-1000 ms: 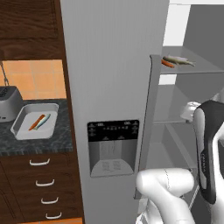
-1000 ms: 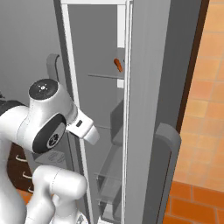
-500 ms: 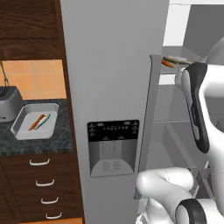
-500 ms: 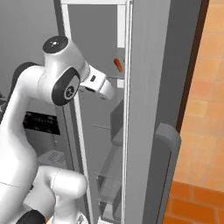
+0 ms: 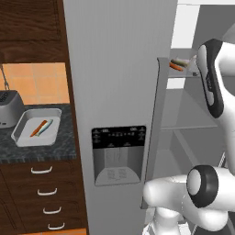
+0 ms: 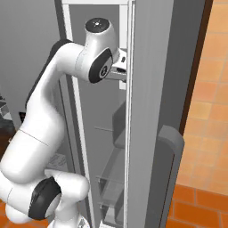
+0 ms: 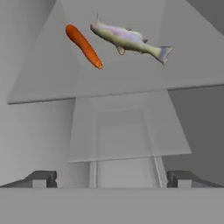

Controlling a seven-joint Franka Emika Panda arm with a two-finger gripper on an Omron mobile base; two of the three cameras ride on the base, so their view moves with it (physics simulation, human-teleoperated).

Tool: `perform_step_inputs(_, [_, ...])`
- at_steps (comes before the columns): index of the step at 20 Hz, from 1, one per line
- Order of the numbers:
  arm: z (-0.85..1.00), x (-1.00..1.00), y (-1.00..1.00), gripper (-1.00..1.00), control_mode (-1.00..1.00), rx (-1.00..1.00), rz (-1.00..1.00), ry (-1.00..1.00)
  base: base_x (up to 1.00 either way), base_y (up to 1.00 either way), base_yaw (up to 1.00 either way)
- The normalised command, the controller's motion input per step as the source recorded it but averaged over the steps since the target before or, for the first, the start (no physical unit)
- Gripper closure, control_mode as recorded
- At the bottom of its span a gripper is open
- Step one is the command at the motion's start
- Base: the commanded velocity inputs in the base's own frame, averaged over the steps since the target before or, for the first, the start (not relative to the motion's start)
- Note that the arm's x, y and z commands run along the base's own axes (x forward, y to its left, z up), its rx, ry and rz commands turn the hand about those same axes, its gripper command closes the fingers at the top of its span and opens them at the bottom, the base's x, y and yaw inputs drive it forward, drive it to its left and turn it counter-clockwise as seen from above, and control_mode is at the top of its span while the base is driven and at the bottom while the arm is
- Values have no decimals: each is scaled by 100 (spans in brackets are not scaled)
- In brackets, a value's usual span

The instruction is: Place one carrot and one fish in each tupperware on the nearby counter, to pack two identical lunches.

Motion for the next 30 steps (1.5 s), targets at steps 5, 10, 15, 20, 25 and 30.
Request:
perform_step_inputs(5, [1,55,-24,-100,-100,-7,9,0,0,0,0])
perform_step_inputs(10, [-2,34,-2,-100,-100,-4,8,-9,0,0,0])
perform_step_inputs(15, [-6,44,-15,-100,-100,0,7,-16,0,0,0])
perform_step_inputs(20, [-7,66,-21,-100,-100,0,3,-2,0,0,0])
perform_step_inputs(25, [0,70,-22,-100,-100,0,2,9,0,0,0])
perform_step_inputs(30, [0,56,-16,-100,-100,0,5,5,0,0,0])
